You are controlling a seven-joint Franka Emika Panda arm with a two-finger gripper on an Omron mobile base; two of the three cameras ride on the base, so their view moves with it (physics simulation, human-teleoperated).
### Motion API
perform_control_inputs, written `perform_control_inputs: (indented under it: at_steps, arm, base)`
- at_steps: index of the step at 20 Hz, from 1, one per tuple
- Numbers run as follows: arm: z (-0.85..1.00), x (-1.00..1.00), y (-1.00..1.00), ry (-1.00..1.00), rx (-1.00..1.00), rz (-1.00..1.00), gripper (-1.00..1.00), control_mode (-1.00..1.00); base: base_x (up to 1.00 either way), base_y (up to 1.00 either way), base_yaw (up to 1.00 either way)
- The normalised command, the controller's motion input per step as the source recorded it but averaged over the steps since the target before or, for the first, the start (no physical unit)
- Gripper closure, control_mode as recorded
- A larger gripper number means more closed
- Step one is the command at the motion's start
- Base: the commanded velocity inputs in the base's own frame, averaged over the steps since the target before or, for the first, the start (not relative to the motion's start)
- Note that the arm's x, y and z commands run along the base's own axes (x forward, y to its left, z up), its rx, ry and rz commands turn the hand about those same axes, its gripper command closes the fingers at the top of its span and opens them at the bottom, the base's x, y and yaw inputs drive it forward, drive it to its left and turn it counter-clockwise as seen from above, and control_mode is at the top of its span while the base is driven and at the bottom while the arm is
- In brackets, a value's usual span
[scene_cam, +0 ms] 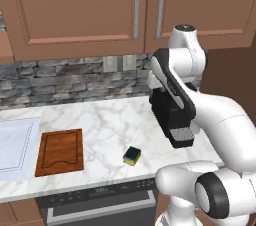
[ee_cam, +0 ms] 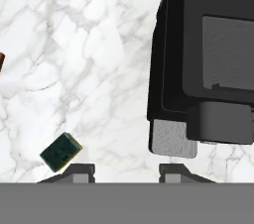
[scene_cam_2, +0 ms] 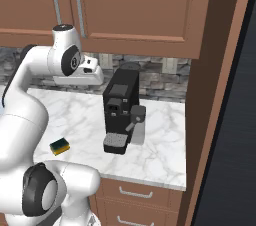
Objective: Pick up the sponge from the counter and clean the cutting board by briefly scrubbing or pressing down on the cutting board. Once finished, release the sponge.
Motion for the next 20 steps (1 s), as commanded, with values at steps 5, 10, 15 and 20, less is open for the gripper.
perform_control_inputs:
  at_steps: [5,10,15,20]
  arm:
    - [0.00,-0.24,0.13,-0.04,0.00,0.00,-1.00,-1.00]
    - [0.00,-0.33,0.14,-0.04,0.00,0.00,-1.00,-1.00]
    - [-0.01,-0.13,-0.04,0.00,0.00,-0.03,-1.00,-1.00]
    - [0.00,-0.22,-0.34,0.00,0.07,-0.21,-1.00,-1.00]
  base:
    - [0.00,0.00,0.00]
    - [0.00,0.00,0.00]
    - [0.00,0.00,0.00]
    - [0.00,0.00,0.00]
